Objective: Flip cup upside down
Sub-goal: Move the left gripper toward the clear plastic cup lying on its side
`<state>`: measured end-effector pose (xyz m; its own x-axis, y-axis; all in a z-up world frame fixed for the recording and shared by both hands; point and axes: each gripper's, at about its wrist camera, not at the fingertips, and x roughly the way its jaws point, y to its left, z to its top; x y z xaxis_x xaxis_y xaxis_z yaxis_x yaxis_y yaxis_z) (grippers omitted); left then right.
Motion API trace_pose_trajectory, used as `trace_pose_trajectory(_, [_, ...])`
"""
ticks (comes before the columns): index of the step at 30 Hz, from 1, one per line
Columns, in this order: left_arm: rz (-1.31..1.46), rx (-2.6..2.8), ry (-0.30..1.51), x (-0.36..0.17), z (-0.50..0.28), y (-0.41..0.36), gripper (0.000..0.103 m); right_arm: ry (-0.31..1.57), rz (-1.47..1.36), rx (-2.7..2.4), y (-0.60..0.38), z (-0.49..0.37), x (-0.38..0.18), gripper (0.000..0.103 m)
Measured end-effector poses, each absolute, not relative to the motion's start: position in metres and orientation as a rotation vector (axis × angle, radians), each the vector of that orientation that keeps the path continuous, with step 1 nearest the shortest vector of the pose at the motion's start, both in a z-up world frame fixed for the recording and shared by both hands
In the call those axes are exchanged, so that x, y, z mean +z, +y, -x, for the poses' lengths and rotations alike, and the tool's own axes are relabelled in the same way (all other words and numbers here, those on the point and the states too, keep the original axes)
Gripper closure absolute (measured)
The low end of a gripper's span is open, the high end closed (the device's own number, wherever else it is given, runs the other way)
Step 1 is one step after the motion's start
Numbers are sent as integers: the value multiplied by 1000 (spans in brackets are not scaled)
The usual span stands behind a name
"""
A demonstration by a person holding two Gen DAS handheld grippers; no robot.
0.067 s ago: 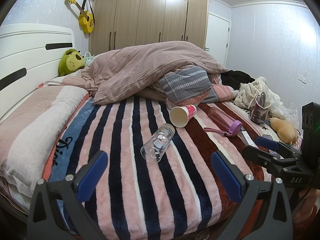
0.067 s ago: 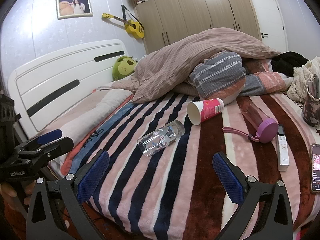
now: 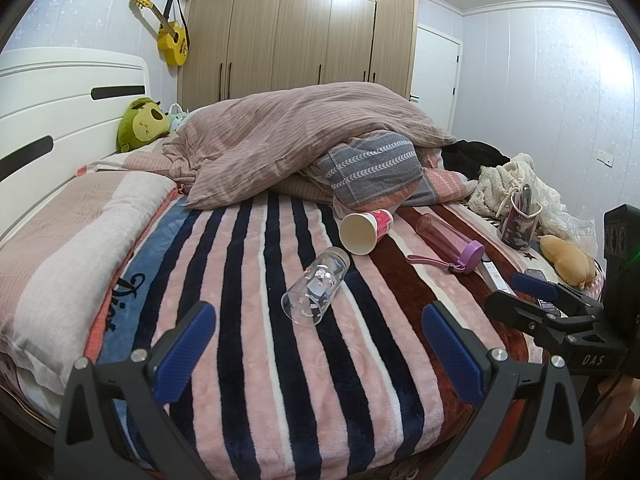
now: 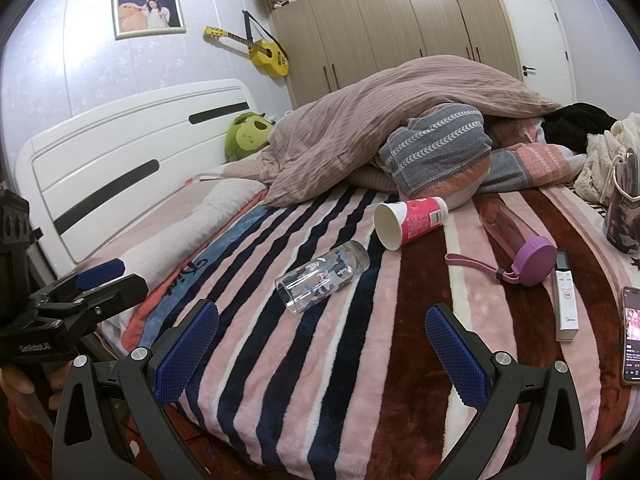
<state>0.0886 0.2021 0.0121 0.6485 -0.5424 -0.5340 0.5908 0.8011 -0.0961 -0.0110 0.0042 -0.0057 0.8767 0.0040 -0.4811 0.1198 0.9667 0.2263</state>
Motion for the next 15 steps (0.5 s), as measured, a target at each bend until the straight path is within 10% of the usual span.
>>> trace_pose_trajectory(15, [-104, -640, 600, -2, -99, 190, 1, 517, -263, -52, 9, 8, -19, 0])
